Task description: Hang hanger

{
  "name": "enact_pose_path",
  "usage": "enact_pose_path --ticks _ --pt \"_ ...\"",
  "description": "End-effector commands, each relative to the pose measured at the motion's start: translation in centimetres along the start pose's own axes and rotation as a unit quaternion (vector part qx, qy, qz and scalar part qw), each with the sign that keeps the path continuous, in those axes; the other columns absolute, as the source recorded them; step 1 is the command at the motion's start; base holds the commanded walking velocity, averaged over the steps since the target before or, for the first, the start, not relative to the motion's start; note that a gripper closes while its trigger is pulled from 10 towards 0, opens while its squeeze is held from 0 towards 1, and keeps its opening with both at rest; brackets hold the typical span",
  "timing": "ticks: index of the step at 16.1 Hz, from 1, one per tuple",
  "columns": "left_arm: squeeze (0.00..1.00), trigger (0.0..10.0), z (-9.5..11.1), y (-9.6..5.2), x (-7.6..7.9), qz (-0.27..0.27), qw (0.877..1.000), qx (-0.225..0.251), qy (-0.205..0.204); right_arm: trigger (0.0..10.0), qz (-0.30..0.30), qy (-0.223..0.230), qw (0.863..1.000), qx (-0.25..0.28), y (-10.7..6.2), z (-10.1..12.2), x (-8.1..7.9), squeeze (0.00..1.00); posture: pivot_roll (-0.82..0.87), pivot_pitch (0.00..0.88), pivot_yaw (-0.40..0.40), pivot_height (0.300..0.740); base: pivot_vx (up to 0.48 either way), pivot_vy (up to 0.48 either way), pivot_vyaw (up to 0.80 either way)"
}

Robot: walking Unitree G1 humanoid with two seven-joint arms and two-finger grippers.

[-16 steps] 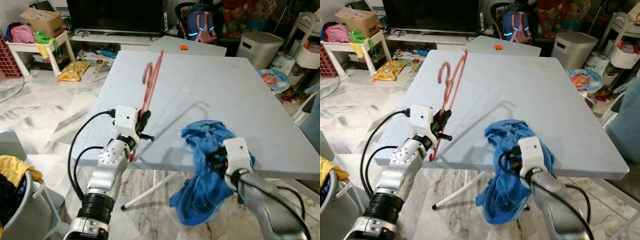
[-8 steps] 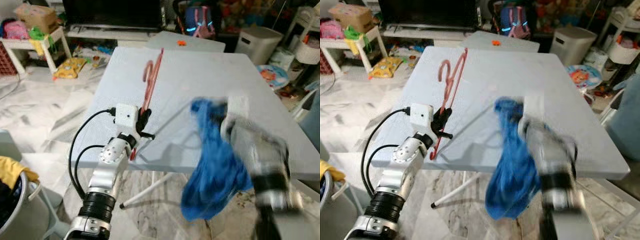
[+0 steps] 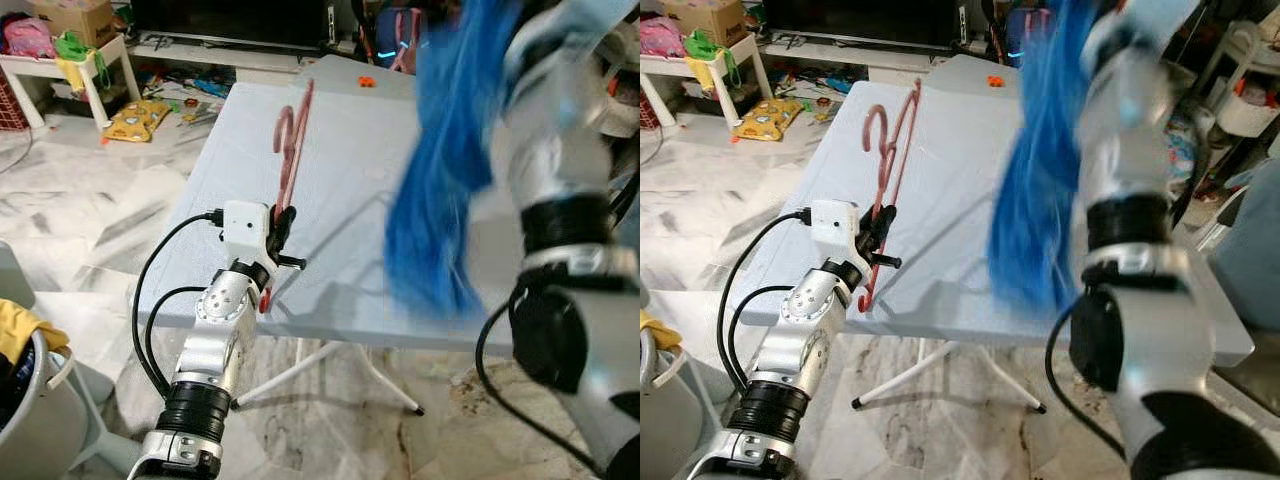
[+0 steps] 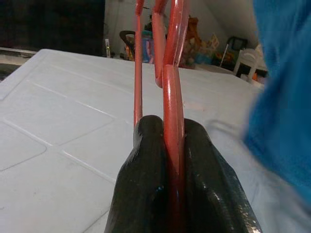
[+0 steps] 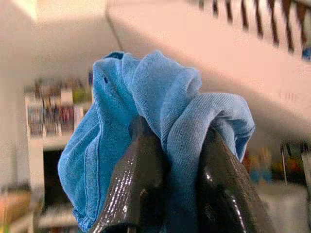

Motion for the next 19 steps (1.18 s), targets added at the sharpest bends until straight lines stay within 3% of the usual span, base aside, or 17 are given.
enact_pose_path --ticks 1,3,4,5,6,8,9,11,12,14,17,19 --pt "0.0 10.0 -0.4 0.0 0.0 0.006 1.0 -0.006 0.003 0.0 -0.009 0.001 1.0 0.017 0.0 0.2 0.5 0.0 0.13 0.0 -0.13 0.74 0.0 0.0 0.0" --pt "0.0 10.0 -0.6 0.0 0.1 0.006 1.0 -0.007 0.002 0.0 0.012 -0.031 0.999 -0.005 -1.4 -1.9 -0.2 0.0 0.11 0.0 -0.126 0.74 0.0 0.0 0.0" --pt "0.0 10.0 -0.7 0.0 0.4 0.002 1.0 -0.008 0.001 4.0 0.046 -0.08 0.992 -0.081 -3.8 -6.4 -0.8 0.0 0.11 0.0 -0.124 0.74 0.0 0.0 0.0" --pt "0.0 10.0 -0.7 0.1 0.4 0.001 1.0 -0.009 0.0 10.0 0.103 -0.139 0.97 -0.172 -6.3 -10.7 -1.7 0.0 0.11 0.0 -0.122 0.74 0.0 0.0 0.0" --pt "0.0 10.0 -0.8 0.0 0.4 0.0 1.0 -0.012 -0.001 10.0 0.174 -0.174 0.928 -0.28 -10.4 -15.5 -2.4 1.0 0.11 0.0 -0.121 0.74 0.0 0.0 0.0" --pt "0.0 10.0 -1.1 0.0 0.5 -0.003 1.0 -0.017 -0.002 10.0 0.252 -0.194 0.863 -0.393 -16.6 -20.2 -2.4 1.0 0.1 0.0 -0.117 0.74 0.0 0.0 0.0" --pt "0.0 10.0 -1.2 0.0 0.7 -0.006 1.0 -0.019 -0.003 10.0 0.294 -0.202 0.843 -0.403 -18.9 -21.0 -2.7 1.0 0.1 0.0 -0.115 0.74 0.0 0.0 0.0" --pt "0.0 10.0 -1.3 0.0 0.9 -0.009 1.0 -0.021 -0.005 10.0 0.315 -0.215 0.828 -0.412 -21.2 -21.5 -2.2 1.0 0.09 0.0 -0.108 0.74 0.0 0.0 0.0" --pt "0.0 10.0 -1.4 0.1 0.9 -0.011 1.0 -0.023 -0.004 10.0 0.302 -0.222 0.827 -0.419 -21.8 -21.5 -1.0 1.0 0.09 0.0 -0.104 0.74 0.0 0.0 0.0" --pt "0.0 10.0 -1.3 0.3 1.0 -0.014 1.0 -0.022 -0.004 10.0 0.255 -0.226 0.845 -0.411 -20.9 -20.4 0.9 1.0 0.08 0.0 -0.098 0.74 0.0 0.0 0.0" --pt "0.0 10.0 -1.4 0.3 1.0 -0.016 1.0 -0.023 -0.003 10.0 0.228 -0.22 0.867 -0.384 -20.3 -18.5 2.3 1.0 0.08 0.0 -0.092 0.74 0.0 0.0 0.0" --pt "0.0 10.0 -1.4 0.2 1.0 -0.017 1.0 -0.024 -0.003 10.0 0.233 -0.204 0.872 -0.38 -20.8 -17.7 2.9 1.0 0.08 0.0 -0.091 0.74 0.0 0.0 0.0"
Point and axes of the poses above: a point about 5 cm out from each wrist's last joint towards the gripper, its own y axis pointing out of the wrist towards the gripper, its own z axis along the axis of the wrist's last joint, x = y × z, the point moved 4 cm from there along y, pointing out of the wrist towards the gripper, and after that the axes turned 10 degrees about -y, right-handed, at the moved point
